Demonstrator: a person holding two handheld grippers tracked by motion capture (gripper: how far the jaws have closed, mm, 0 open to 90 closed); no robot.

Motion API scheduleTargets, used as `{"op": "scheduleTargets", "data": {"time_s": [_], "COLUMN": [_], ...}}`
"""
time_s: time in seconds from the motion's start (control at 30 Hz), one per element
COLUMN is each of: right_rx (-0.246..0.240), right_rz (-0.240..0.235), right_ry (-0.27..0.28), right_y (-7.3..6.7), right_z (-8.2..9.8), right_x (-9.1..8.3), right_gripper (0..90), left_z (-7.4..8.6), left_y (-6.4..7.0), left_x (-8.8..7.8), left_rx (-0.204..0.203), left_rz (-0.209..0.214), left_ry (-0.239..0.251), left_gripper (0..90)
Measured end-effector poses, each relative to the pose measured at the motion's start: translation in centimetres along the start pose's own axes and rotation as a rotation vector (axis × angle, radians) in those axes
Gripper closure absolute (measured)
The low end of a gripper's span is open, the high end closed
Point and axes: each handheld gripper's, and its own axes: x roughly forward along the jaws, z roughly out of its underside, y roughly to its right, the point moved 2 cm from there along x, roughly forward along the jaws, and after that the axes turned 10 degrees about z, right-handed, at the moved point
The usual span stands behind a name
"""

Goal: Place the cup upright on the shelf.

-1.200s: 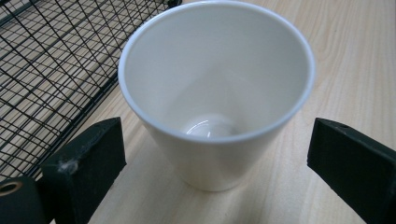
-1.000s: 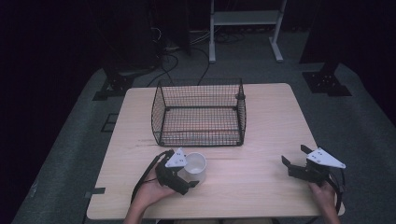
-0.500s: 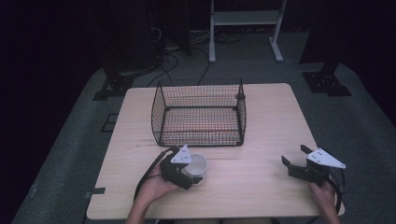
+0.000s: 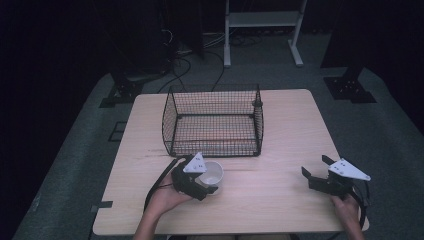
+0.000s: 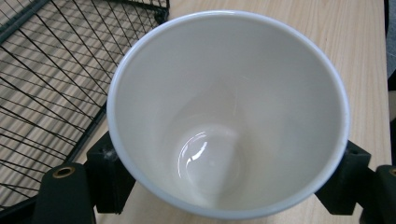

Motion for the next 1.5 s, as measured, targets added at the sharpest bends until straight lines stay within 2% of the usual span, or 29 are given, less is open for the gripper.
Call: {"op": "scheduleTargets", "data": {"time_s": [0.27,0.4,0.57,0.67,1.0,1.13,1.5], "right_rx": [0.000,0.005,0.008,0.004,0.004,0.000,0.006], "right_rz": [-0.001,-0.001,0.000,0.002,0.002,0.002,0.004], "right_ry": [0.000,-0.001,-0.007,-0.005,-0.006,-0.004,-0.008], "right_y": [0.0,0.0,0.0,0.0,0.0,0.0,0.0], "right_z": [0.0,0.0,0.0,0.0,0.0,0.0,0.0], "right_x": [0.0,0.0,0.1,0.0,0.0,0.0,0.1], "right_gripper": [13.1,13.1,13.1,13.1,13.1,13.1,13.1], "left_z": [-0.4,-0.6,-0.8,-0.8,-1.7,-2.0,-2.9], "left_y": [0.1,0.0,-0.2,-0.5,-1.1,-1.3,-1.6], "left_x": [-0.8,-1.2,-1.6,-1.8,-2.5,-2.9,-3.6], "left_rx": [0.009,0.004,0.006,-0.003,0.006,0.003,0.005], "left_rz": [-0.025,-0.005,-0.016,-0.017,-0.031,-0.033,-0.032], "left_ry": [0.009,0.031,0.012,0.015,0.005,0.016,-0.001], "left_gripper": [20.8,20.9,20.9,20.9,20.9,20.9,21.0]}}
